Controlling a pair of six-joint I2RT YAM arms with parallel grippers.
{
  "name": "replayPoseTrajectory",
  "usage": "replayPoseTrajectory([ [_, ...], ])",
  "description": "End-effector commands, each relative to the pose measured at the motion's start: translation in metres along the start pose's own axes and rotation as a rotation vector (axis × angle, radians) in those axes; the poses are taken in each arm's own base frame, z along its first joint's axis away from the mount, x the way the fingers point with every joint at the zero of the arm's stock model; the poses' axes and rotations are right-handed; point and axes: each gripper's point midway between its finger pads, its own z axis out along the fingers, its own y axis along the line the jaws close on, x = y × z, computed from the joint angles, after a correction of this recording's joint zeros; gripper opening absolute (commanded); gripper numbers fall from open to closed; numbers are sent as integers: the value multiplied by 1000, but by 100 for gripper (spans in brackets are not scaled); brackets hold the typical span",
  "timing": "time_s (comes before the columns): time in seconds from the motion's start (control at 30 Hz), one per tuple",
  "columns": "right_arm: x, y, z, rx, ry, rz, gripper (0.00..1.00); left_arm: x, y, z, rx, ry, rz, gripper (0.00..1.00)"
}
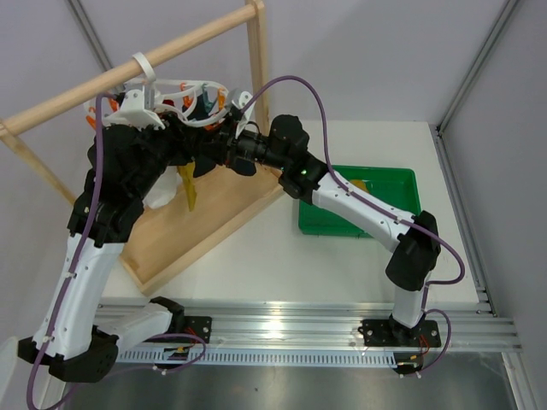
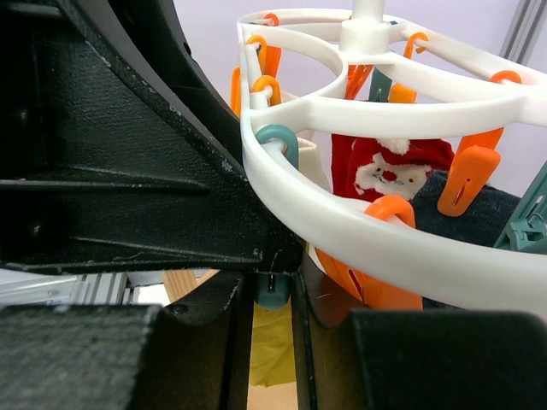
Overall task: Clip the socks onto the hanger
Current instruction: Open the clamp at the hanger.
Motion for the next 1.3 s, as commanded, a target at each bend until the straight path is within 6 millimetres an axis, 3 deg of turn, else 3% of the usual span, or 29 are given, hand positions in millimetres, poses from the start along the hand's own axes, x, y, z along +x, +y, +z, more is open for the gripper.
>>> replayPoseTrajectory([
  [0.0,-42,17,-4,-40,-78,-44,1,-33,-8,-4,13,-121,16,45],
  [0.2,-37,17,-5,-33,-65,-38,4,-32,-7,-1,13,-135,18,22],
  [0.33,-33,14,-12,-2,-53,-35,25,-31,-6,1,7,-136,18,10],
  [0.37,-32,13,-15,6,-49,-38,40,-29,-5,2,1,-130,19,8],
  [0.4,-24,12,-18,17,-31,-32,47,-28,-4,2,0,-127,18,6],
  [0.43,-28,11,-23,39,-26,-39,59,-26,-5,3,1,-124,18,4],
  [0.6,-18,3,-54,160,57,-28,82,-21,-1,6,-12,-114,14,2],
  [0.63,-1,0,-64,187,115,-33,84,-19,0,7,-15,-110,15,3],
  [0.7,-9,-10,-87,288,131,-51,87,-16,1,8,-19,-104,14,6],
  [0.77,8,-22,-115,399,211,-35,88,-13,3,9,-29,-96,13,6],
  [0.8,11,-41,-132,524,227,-35,88,-13,4,9,-32,-97,15,6],
  [0.87,44,-70,-175,692,327,25,88,-11,5,9,-39,-90,14,6],
  [0.93,51,-106,-226,904,363,47,88,-9,6,9,-40,-87,8,6],
  [1.03,76,-140,-292,1143,429,123,88,-7,7,9,-41,-84,6,6],
  [1.13,102,-164,-348,1329,468,229,88,-4,7,9,-38,-77,6,6],
  [1.27,151,-179,-395,1468,574,320,88,-3,7,9,-38,-73,5,5],
])
